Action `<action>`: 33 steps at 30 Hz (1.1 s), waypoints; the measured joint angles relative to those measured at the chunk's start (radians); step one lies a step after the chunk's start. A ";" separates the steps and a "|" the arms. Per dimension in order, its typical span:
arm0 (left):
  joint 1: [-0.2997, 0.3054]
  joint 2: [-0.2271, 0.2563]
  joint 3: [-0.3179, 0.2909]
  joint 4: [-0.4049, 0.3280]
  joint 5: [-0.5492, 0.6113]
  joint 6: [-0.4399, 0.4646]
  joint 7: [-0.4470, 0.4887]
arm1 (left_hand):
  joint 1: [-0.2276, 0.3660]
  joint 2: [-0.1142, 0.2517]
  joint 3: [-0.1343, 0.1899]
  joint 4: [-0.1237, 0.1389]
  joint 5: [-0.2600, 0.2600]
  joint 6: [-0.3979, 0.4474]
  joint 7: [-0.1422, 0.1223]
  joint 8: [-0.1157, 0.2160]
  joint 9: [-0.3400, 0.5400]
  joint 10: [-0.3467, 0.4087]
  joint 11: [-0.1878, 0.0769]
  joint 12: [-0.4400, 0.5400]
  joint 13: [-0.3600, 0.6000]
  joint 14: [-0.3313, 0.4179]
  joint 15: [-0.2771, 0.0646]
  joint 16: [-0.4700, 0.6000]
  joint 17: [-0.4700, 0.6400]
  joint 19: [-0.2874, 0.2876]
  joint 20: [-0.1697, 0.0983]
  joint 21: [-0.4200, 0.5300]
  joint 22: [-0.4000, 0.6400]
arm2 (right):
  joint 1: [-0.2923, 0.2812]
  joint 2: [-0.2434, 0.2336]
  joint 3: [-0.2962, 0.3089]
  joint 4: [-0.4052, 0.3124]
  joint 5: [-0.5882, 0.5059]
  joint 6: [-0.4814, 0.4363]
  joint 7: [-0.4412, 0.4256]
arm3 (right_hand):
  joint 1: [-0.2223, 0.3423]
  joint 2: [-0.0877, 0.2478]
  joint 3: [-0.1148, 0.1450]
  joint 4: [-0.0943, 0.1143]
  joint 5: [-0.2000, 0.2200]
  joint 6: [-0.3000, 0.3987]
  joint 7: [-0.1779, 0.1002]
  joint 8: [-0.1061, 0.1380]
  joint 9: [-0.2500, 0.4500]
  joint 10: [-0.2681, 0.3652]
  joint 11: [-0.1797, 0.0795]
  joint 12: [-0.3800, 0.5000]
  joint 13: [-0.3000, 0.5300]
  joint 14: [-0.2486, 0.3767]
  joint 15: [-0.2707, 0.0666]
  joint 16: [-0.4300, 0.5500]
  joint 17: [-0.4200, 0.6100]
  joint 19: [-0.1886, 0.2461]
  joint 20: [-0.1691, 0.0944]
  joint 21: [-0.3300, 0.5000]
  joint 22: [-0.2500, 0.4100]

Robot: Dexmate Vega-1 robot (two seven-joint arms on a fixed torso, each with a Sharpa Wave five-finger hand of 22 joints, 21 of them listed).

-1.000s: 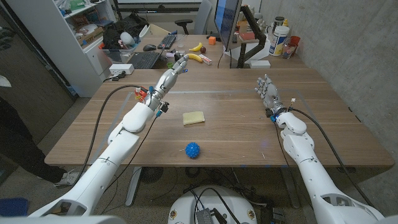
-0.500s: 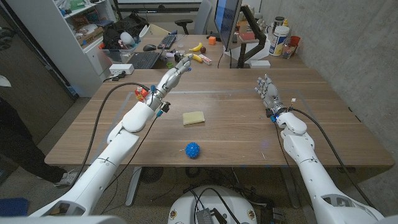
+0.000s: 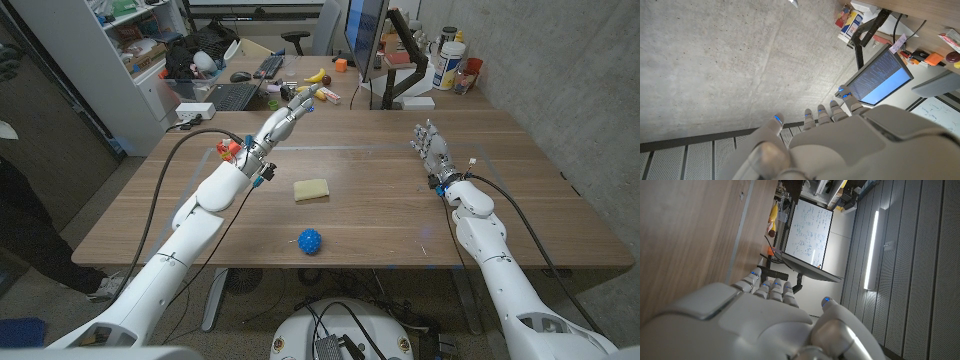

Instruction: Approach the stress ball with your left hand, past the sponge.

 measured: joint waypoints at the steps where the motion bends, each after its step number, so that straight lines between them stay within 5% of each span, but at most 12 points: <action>1: 0.000 0.000 0.000 0.000 0.001 -0.002 -0.001 | 0.000 0.000 0.002 0.002 0.000 0.000 0.000 0.000 0.000 0.000 0.000 0.000 0.000 0.000 0.000 0.000 0.000 0.000 0.000 -0.002 0.000 | 0.000 0.000 0.000 0.000 0.000 0.001 0.000 | 0.000 0.000 0.000 0.000 0.000 0.000 0.000 0.000 0.000 0.000 0.000 0.000 0.000 0.000 0.000 0.000 0.000 0.000 0.000 0.000 0.000; 33: 0.002 0.021 -0.010 -0.039 0.012 -0.101 -0.103 | 0.020 0.007 0.024 0.001 0.000 0.000 0.000 -0.004 0.000 0.015 -0.007 0.000 0.000 0.005 -0.005 0.000 -0.002 0.000 0.000 -0.006 0.000 | -0.001 0.000 -0.003 0.004 -0.002 0.005 -0.005 | 0.000 0.000 0.000 0.000 0.000 0.000 0.000 0.000 0.000 0.000 0.000 0.000 0.000 0.000 0.000 0.000 0.000 0.000 0.000 -0.004 0.000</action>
